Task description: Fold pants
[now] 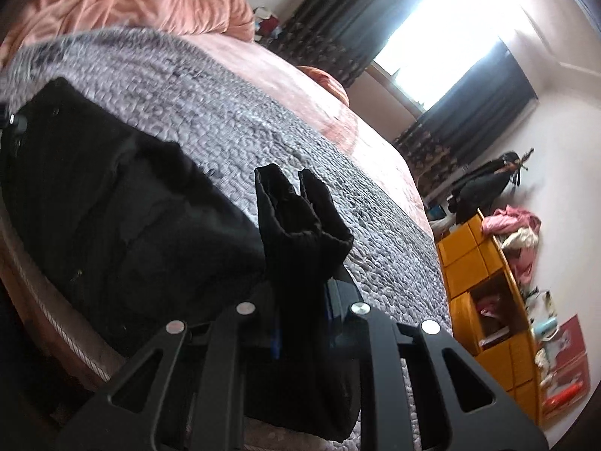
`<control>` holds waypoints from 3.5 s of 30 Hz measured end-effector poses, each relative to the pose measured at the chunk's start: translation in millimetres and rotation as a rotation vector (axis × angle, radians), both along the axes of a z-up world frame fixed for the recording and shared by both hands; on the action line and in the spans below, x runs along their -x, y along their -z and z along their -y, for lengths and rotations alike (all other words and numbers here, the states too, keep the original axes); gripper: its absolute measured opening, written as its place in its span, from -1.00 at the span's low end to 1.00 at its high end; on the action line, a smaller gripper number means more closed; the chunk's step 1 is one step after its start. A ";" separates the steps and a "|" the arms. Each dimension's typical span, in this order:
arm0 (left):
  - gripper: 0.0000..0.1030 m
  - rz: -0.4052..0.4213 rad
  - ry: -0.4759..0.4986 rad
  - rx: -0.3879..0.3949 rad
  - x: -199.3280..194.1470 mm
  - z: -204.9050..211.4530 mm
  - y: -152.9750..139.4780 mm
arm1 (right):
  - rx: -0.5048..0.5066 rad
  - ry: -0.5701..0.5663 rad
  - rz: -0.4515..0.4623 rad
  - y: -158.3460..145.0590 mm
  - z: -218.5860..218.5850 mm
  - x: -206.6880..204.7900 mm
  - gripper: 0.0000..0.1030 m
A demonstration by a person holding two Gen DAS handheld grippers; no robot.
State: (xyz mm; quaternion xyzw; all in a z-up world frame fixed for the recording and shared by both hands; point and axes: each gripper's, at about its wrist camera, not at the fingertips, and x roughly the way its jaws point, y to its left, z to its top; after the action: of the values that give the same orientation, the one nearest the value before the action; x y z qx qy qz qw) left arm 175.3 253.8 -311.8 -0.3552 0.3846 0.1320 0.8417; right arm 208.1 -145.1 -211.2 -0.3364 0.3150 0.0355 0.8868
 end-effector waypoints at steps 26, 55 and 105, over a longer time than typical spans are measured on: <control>0.83 0.020 -0.007 0.025 7.9 -5.4 -0.4 | 0.305 -0.297 -0.094 132.6 -77.7 33.2 -0.36; 0.83 0.038 -0.015 0.065 14.1 -16.7 3.6 | -0.543 -0.039 -0.634 57.0 -22.6 -28.3 -0.86; -0.09 0.122 -0.292 0.706 2.3 -83.7 88.5 | 0.140 -0.886 -1.349 115.8 -464.2 -192.0 0.33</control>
State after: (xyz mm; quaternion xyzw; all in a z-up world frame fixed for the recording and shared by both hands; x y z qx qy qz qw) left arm 173.0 337.5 -400.3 -0.6813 0.3011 0.0888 0.6613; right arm 400.1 319.1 -326.9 -0.3910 0.6209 0.5589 0.3862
